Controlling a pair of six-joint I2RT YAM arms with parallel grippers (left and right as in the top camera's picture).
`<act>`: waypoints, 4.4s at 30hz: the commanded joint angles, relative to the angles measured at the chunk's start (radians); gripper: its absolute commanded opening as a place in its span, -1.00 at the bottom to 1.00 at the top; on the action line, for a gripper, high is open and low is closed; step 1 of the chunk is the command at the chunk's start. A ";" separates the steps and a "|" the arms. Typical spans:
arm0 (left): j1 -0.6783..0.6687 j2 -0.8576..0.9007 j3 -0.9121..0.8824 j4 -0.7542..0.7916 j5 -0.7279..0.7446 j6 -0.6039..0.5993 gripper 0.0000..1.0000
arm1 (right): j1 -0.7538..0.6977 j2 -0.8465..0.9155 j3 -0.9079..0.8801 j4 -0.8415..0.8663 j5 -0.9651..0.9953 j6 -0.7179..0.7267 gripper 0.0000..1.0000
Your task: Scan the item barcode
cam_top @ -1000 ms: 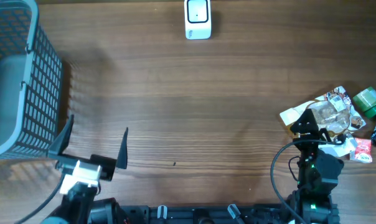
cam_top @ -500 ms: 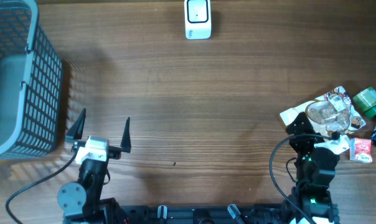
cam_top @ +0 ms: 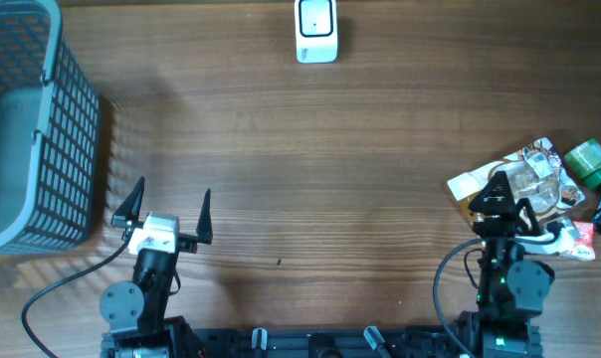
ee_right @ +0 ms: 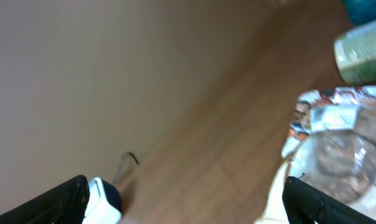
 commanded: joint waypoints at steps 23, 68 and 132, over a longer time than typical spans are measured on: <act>-0.007 0.001 -0.009 -0.138 -0.013 -0.005 1.00 | 0.084 -0.079 -0.001 0.002 0.018 0.006 1.00; -0.007 -0.005 -0.009 -0.138 -0.013 -0.005 1.00 | 0.082 0.002 -0.001 -0.014 -0.153 -0.651 1.00; -0.007 -0.003 -0.009 -0.138 -0.013 -0.005 1.00 | 0.082 -0.079 -0.001 -0.016 -0.153 -0.651 1.00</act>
